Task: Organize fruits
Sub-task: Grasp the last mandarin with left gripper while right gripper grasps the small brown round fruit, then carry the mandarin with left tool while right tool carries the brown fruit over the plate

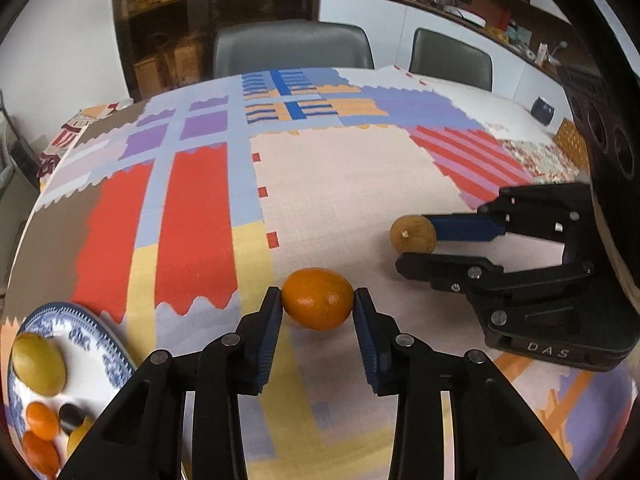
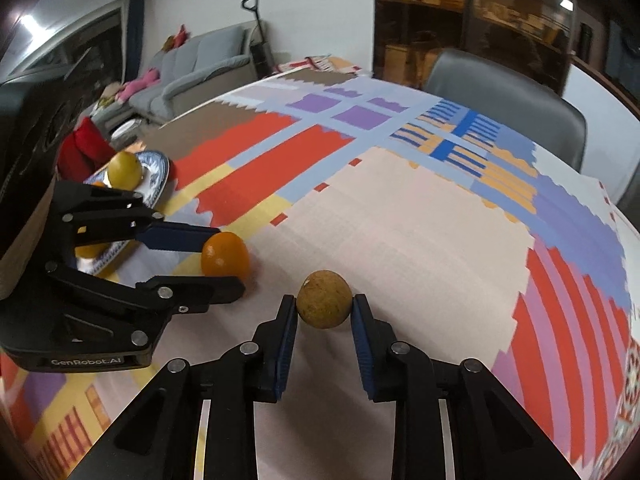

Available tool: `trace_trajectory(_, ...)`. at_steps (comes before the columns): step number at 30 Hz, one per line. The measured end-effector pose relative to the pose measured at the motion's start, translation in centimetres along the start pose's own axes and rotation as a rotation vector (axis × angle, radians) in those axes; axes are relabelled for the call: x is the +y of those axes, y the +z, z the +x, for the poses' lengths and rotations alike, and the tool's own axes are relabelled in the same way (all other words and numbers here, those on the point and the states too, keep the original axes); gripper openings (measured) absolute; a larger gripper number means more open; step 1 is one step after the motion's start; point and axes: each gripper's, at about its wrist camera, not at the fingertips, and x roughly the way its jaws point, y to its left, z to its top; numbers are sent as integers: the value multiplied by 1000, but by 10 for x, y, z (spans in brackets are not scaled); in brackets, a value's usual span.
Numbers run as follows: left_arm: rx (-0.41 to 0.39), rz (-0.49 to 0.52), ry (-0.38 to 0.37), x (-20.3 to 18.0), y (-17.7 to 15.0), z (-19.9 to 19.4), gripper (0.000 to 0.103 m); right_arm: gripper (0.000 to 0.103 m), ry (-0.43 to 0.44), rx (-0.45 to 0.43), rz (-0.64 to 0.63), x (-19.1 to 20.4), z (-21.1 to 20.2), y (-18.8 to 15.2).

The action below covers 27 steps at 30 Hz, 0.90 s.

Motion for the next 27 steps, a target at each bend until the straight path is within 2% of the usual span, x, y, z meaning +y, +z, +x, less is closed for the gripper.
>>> trace_trajectory(7, -72, -9, 24, -4, -7, -37, 35, 29, -2, -57, 55, 15, -28, -5)
trace_trajectory(14, -143, 5, 51, -10, -18, -76, 35, 29, -20, -118, 52, 38, -59, -8)
trace_trajectory(27, -227, -52, 102, 2, -50, -147, 36, 29, -49, -216, 50, 92, -106, -11)
